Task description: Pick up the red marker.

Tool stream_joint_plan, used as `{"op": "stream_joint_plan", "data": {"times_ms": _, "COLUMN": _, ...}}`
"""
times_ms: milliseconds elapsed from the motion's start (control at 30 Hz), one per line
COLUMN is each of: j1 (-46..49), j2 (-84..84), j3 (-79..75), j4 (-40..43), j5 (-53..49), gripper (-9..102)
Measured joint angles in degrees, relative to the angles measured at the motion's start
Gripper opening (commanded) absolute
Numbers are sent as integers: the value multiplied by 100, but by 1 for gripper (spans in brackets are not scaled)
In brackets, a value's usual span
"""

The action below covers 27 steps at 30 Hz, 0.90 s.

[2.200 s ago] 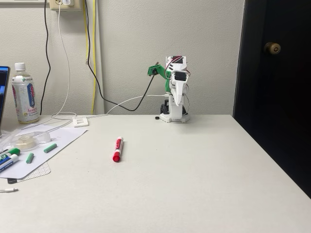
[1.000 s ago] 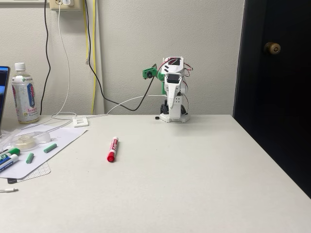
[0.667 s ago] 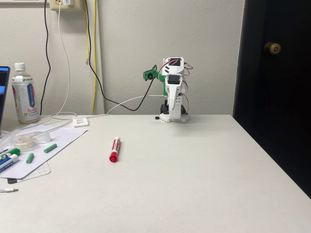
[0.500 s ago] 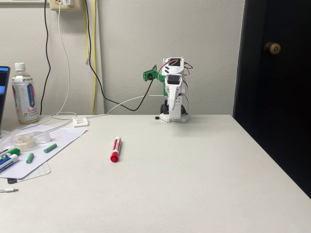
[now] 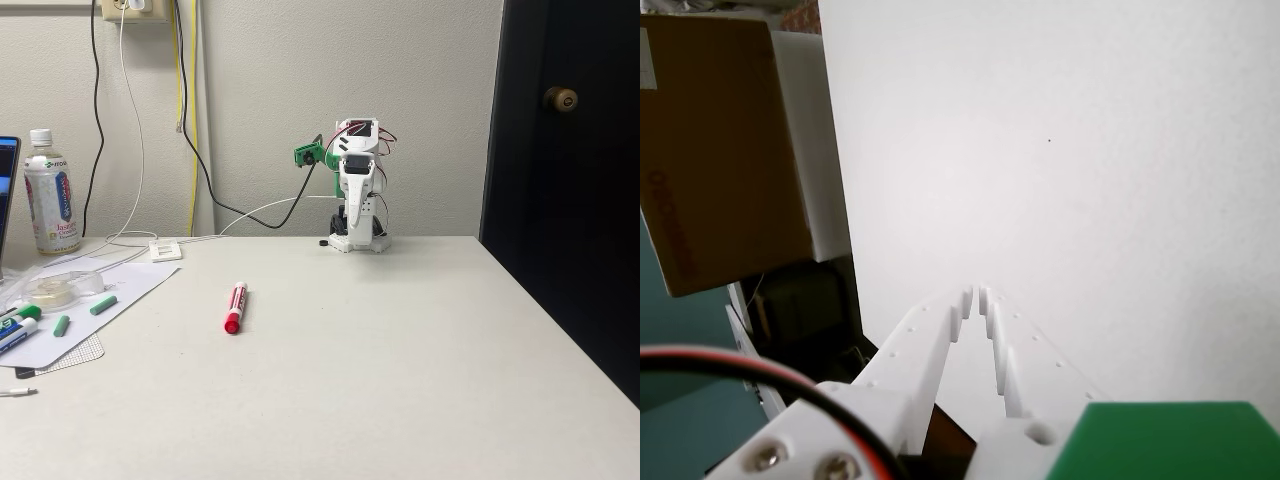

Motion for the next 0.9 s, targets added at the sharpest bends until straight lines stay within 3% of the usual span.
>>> {"op": "stream_joint_plan", "data": {"times_ms": 900, "j1": 0, "j2": -343, "j3": -325, "j4": -53, "j5": 237, "gripper": 0}}
